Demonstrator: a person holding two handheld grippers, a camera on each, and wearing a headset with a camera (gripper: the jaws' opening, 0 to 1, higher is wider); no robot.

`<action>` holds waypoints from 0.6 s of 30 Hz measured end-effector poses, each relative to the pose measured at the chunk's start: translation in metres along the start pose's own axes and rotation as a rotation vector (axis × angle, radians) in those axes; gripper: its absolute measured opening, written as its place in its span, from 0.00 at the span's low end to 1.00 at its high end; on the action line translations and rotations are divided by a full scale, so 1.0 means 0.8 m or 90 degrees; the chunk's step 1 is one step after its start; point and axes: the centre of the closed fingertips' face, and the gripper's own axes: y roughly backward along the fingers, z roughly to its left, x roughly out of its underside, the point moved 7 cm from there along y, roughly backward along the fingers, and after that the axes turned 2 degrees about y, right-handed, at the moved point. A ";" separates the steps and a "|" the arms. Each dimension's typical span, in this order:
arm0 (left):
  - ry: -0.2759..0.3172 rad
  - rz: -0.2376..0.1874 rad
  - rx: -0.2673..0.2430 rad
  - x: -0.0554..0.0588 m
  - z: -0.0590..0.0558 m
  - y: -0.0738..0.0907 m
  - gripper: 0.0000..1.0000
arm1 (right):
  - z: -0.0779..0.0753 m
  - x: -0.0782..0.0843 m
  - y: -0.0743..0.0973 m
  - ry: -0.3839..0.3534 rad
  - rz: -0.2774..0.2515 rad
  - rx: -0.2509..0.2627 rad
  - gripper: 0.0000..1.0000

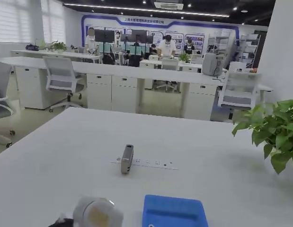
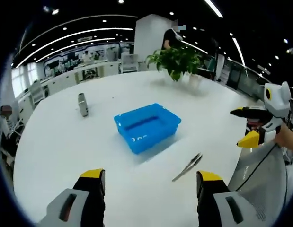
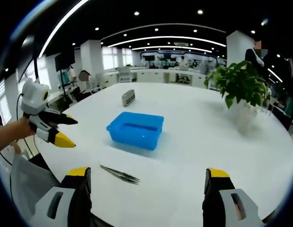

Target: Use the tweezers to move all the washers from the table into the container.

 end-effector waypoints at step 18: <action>0.011 -0.023 -0.164 0.036 0.026 0.068 0.99 | -0.010 0.005 0.000 -0.020 0.003 0.004 0.99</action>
